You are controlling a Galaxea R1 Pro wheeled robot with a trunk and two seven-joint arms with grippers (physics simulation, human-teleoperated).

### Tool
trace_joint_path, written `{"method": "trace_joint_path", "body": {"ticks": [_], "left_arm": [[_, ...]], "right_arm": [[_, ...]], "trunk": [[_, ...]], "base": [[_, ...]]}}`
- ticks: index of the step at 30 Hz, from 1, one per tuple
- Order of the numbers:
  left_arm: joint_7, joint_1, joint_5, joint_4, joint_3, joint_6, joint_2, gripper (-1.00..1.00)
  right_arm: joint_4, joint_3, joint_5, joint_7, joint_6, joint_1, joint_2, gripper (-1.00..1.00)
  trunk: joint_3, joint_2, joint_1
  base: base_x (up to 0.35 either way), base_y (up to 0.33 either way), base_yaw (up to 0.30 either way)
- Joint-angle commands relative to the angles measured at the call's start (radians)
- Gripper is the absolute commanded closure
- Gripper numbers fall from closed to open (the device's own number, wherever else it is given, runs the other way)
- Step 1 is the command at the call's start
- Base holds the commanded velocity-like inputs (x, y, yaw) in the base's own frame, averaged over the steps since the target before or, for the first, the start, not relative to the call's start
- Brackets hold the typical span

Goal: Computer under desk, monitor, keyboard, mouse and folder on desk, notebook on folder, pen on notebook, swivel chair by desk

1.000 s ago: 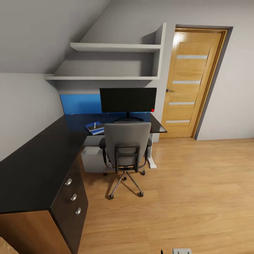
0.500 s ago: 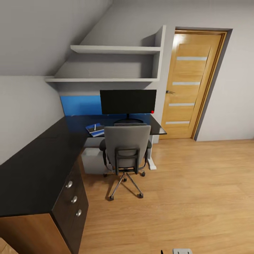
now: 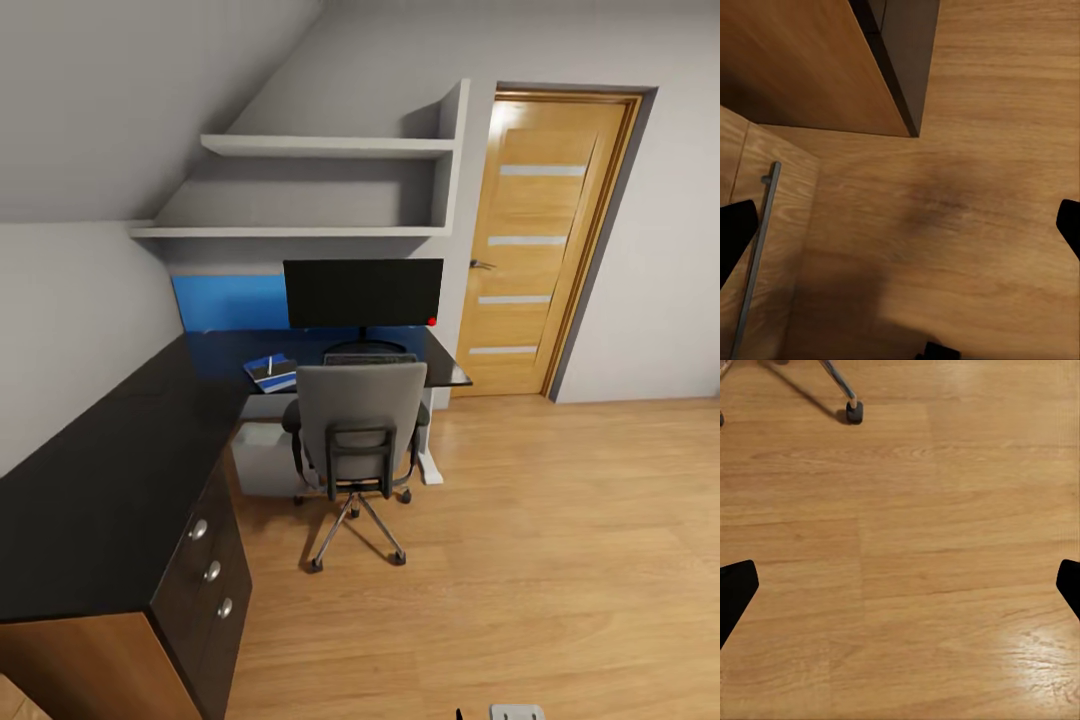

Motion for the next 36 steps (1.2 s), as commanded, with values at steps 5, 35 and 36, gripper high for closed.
{"method": "trace_joint_path", "body": {"ticks": [5, 35, 36], "left_arm": [[0.009, 0.000, 0.004, -0.002, -0.009, 0.000, 0.002, -1.00], [0.009, 0.000, 0.001, 0.012, -0.009, 0.083, 0.016, -1.00], [0.009, 0.000, 0.002, 0.012, -0.009, 0.084, 0.017, -1.00]], "right_arm": [[0.002, 0.008, -0.004, -0.004, -0.003, -0.001, 0.000, -1.00], [0.003, 0.008, -0.004, -0.004, -0.003, -0.001, 0.001, -1.00], [0.003, 0.008, -0.004, -0.004, -0.003, -0.001, 0.001, -1.00]], "trunk": [[0.015, 0.035, -0.019], [0.046, 0.105, -0.058], [0.049, 0.112, -0.061]], "base": [[0.000, 0.000, 0.000], [0.000, 0.000, 0.000], [0.000, 0.000, 0.000]]}}
